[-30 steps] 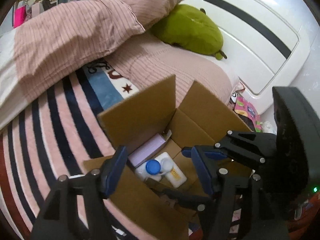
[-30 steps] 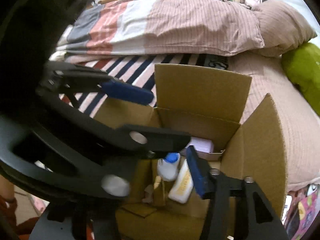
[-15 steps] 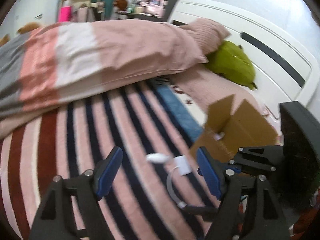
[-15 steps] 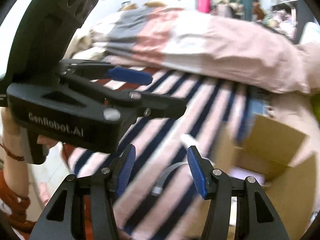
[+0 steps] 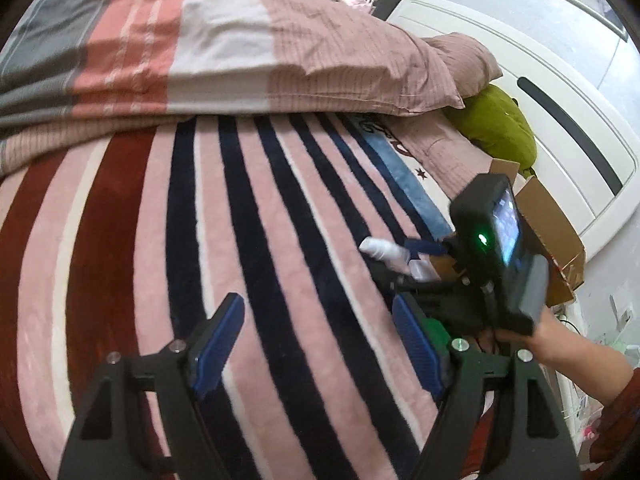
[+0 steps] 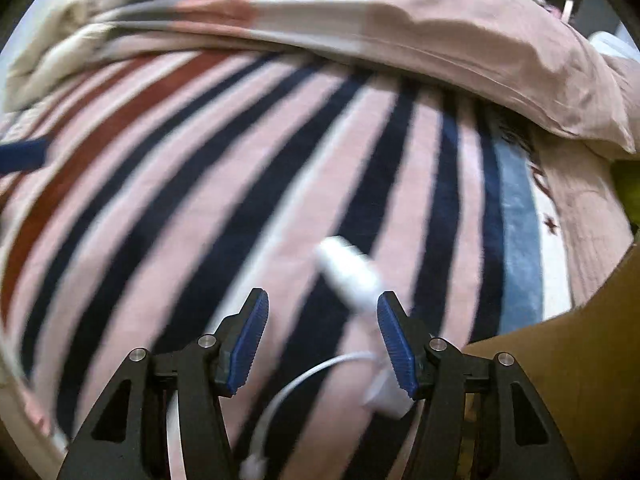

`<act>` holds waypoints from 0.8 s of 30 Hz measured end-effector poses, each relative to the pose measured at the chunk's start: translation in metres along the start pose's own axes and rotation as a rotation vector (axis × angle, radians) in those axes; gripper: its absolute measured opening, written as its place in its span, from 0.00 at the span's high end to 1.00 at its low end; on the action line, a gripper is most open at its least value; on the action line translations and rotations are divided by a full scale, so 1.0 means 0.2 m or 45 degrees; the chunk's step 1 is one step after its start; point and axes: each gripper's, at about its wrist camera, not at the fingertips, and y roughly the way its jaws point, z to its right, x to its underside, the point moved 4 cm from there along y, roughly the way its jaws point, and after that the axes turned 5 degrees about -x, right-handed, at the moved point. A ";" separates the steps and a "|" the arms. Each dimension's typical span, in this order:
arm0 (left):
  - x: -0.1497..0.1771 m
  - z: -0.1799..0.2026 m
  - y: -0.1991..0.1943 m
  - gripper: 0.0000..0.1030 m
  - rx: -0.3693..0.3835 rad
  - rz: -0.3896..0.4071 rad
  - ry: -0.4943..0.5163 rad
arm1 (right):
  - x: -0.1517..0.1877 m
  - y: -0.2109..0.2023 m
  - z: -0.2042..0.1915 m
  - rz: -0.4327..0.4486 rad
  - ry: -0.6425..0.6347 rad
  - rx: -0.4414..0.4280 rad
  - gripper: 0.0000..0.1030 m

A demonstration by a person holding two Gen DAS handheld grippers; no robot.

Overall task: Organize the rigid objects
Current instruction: 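Grasp the small white pump bottle with the right gripper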

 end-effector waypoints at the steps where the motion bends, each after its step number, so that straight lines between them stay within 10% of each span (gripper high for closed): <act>1: 0.00 -0.01 0.01 0.28 0.006 -0.005 -0.007 | -0.01 0.03 0.03 -0.007 0.004 0.028 0.47; 11: 0.00 -0.04 0.01 0.28 0.032 -0.007 -0.028 | 0.00 0.05 0.01 -0.004 -0.014 -0.090 0.79; 15: 0.01 -0.04 0.00 0.28 0.032 -0.009 -0.026 | 0.02 0.05 -0.08 -0.102 0.024 -0.346 0.79; 21: 0.02 -0.05 -0.01 0.28 0.014 -0.018 -0.029 | -0.03 0.08 -0.12 -0.026 0.011 -0.305 0.52; 24: 0.02 -0.05 -0.03 0.28 0.013 -0.012 -0.033 | -0.04 0.08 -0.14 -0.004 -0.039 -0.286 0.81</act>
